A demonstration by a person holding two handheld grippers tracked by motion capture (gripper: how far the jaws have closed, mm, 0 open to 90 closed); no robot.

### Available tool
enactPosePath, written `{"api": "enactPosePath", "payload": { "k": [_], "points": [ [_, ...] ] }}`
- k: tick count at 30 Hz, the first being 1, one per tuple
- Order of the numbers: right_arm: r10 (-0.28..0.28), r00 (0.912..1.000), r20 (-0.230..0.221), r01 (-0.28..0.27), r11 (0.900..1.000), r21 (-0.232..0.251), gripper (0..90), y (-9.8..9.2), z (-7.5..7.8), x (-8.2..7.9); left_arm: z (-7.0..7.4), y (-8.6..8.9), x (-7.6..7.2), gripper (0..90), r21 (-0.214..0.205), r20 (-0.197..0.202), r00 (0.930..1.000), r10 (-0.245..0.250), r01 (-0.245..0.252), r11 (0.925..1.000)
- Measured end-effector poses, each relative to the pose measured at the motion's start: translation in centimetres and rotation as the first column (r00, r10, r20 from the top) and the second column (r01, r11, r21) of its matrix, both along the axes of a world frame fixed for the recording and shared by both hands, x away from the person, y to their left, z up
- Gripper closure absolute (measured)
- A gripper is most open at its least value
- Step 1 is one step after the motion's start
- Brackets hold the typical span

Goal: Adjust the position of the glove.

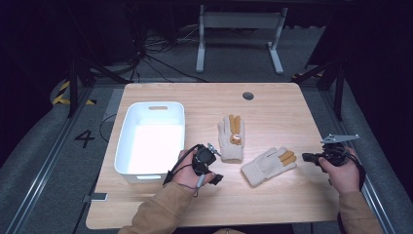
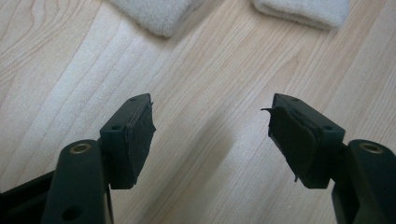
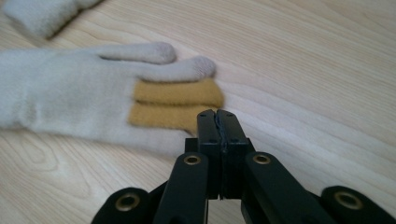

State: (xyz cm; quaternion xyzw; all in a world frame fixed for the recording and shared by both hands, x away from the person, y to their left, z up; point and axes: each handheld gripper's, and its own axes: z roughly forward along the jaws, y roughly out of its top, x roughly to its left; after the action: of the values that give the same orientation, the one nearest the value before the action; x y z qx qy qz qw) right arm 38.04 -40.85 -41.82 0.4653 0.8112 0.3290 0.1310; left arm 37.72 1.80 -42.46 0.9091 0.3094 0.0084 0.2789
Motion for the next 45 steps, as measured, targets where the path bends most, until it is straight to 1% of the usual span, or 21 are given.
{"api": "enactPosePath", "payload": {
  "k": [1,2,3,7,8,10,11,12,14,15,16,18,19,21,26,29,34,35,38,39,45],
  "points": [
    [0.009,1.0,0.002,-0.009,0.9999,0.009,90.0,0.2,0.0,0.0,0.0,0.0,0.0,32.1,0.0,0.0,1.0,0.0,0.0,1.0],
    [0.023,0.9997,0.008,-0.023,0.9996,0.018,90.0,0.4,0.1,0.1,0.1,0.0,-0.1,32.2,-0.017,0.001,1.0,-0.004,0.004,0.9999],
    [0.023,0.9997,0.008,-0.023,0.9996,0.018,90.0,0.4,0.1,0.1,0.1,0.0,-0.1,32.2,-0.017,0.001,1.0,-0.004,0.004,0.9999],
    [0.063,0.9975,0.032,-0.064,0.9971,0.039,90.0,1.5,0.3,0.3,0.7,-0.1,-0.5,32.3,-0.034,0.009,0.9998,-0.016,0.016,0.9993],
    [0.078,0.9963,0.036,-0.079,0.9953,0.055,90.0,1.7,0.3,0.5,0.8,-0.1,-0.6,32.3,-0.032,0.011,0.9997,-0.02,0.02,0.9993],
    [0.101,0.9942,0.037,-0.104,0.9887,0.108,90.0,2.3,0.4,1.2,0.9,-0.1,-0.7,32.2,-0.035,0.014,0.9997,-0.022,0.022,0.9992],
    [0.101,0.9942,0.037,-0.104,0.9887,0.108,90.0,2.3,0.4,1.2,0.9,-0.1,-0.7,32.2,-0.035,0.014,0.9997,-0.022,0.022,0.9992],
    [0.123,0.9912,0.048,-0.128,0.9846,0.119,90.0,3.5,0.6,2.1,0.9,-0.2,-0.8,32.2,-0.032,0.017,0.9996,-0.02,0.021,0.9993],
    [0.151,0.9869,0.057,-0.156,0.9838,0.089,90.0,4.8,0.8,2.7,0.9,-0.1,-0.8,32.1,-0.025,0.022,0.9995,-0.021,0.021,0.9995],
    [0.151,0.9869,0.057,-0.156,0.9838,0.089,90.0,4.8,0.8,2.7,0.9,-0.1,-0.8,32.1,-0.025,0.022,0.9995,-0.021,0.021,0.9995],
    [0.166,0.9845,0.056,-0.17,0.9824,0.077,90.0,5.4,0.8,3.0,0.8,-0.1,-0.9,32.1,-0.021,0.025,0.9995,-0.02,0.021,0.9996],
    [0.186,0.9814,0.048,-0.188,0.9808,0.051,90.0,6.7,0.5,3.7,0.8,0.1,-0.8,32.1,-0.017,0.024,0.9996,-0.015,0.015,0.9997],
    [0.186,0.9814,0.048,-0.188,0.9808,0.051,90.0,6.7,0.5,3.7,0.8,0.1,-0.8,32.1,-0.017,0.024,0.9996,-0.015,0.015,0.9997],
    [0.193,0.9805,0.038,-0.194,0.9807,0.026,90.0,7.2,0.0,4.0,0.7,0.2,-0.9,32.0,-0.015,0.026,0.9996,-0.012,0.012,0.9998],
    [0.178,0.9837,0.026,-0.178,0.984,0.001,90.0,7.0,-0.8,4.4,0.8,0.4,-0.9,31.2,-0.026,0.028,0.9996,-0.005,0.006,0.9997],
    [0.179,0.9836,0.022,-0.179,0.9839,-0.006,90.0,7.1,-1.1,4.5,0.8,0.6,-0.9,31.0,-0.029,0.029,0.9996,-0.002,0.003,0.9996],
    [0.167,0.9859,0.003,-0.167,0.9856,-0.025,89.9,7.1,-1.6,4.6,0.8,0.6,-0.9,30.8,-0.025,0.025,0.9997,-0.009,0.01,0.9996],
    [0.166,0.986,-0.011,-0.167,0.9856,-0.03,89.9,7.0,-1.8,4.6,0.7,0.5,-0.9,30.8,-0.027,0.025,0.9997,-0.009,0.01,0.9996],
    [0.167,0.9858,-0.017,-0.168,0.9852,-0.037,89.9,6.9,-2.0,4.5,0.7,0.3,-1.0,30.7,-0.03,0.03,0.9995,-0.009,0.009,0.9995],
    [0.166,0.9857,-0.029,-0.167,0.9853,-0.036,90.0,6.9,-2.1,4.4,0.7,0.3,-0.9,31.2,-0.034,0.037,0.9993,-0.01,0.012,0.9994],
    [0.179,0.9826,-0.047,-0.182,0.9821,-0.051,90.0,6.7,-2.2,3.7,0.7,-0.1,-0.5,30.8,-0.035,0.032,0.9992,-0.025,0.027,0.999]
  ]
}}
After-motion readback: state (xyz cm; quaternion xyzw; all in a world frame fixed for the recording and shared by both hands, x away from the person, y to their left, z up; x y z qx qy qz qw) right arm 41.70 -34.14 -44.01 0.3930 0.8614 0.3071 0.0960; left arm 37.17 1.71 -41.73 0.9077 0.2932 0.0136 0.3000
